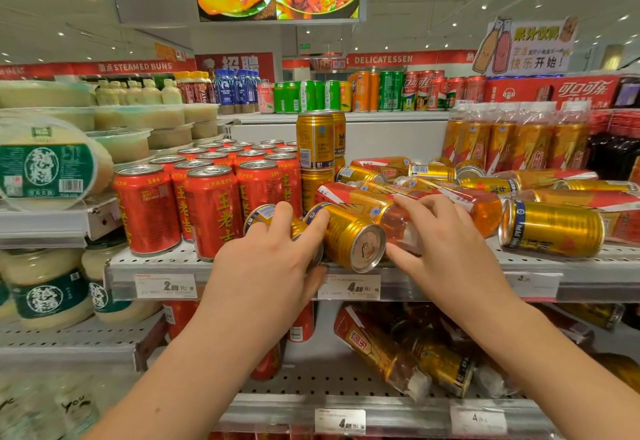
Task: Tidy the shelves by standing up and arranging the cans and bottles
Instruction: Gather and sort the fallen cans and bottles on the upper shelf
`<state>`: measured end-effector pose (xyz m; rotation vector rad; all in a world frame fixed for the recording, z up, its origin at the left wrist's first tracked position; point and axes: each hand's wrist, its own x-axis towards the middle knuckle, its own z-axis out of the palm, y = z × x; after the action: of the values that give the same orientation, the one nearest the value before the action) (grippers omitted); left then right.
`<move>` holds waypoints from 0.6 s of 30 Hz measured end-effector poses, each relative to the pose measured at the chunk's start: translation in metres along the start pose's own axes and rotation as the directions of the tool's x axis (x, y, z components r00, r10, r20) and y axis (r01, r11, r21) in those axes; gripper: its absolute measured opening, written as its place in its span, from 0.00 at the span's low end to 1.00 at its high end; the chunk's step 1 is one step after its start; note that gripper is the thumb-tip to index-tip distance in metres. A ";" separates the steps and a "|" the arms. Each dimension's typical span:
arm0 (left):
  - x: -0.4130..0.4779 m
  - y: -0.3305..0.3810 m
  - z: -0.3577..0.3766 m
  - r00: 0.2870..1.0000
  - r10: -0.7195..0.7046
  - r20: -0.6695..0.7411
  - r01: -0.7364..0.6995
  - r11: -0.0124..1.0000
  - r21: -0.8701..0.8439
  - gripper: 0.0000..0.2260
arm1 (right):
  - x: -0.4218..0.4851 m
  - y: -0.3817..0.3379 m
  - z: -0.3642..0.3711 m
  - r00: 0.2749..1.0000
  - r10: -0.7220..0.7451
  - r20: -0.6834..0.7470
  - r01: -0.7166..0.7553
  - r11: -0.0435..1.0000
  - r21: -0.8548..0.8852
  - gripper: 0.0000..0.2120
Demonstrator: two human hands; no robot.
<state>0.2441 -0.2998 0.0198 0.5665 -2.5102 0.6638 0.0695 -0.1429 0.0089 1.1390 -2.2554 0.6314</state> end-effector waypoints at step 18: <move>0.019 0.014 -0.004 1.000 -0.024 -0.012 0.025 1.000 0.014 0.34 | 0.026 0.007 -0.019 0.974 0.169 -0.150 -0.067 0.850 0.523 0.23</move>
<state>0.2229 -0.2912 0.0281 0.5958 -2.4860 0.6739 0.0554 -0.1423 0.0387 1.1161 -2.0537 1.4021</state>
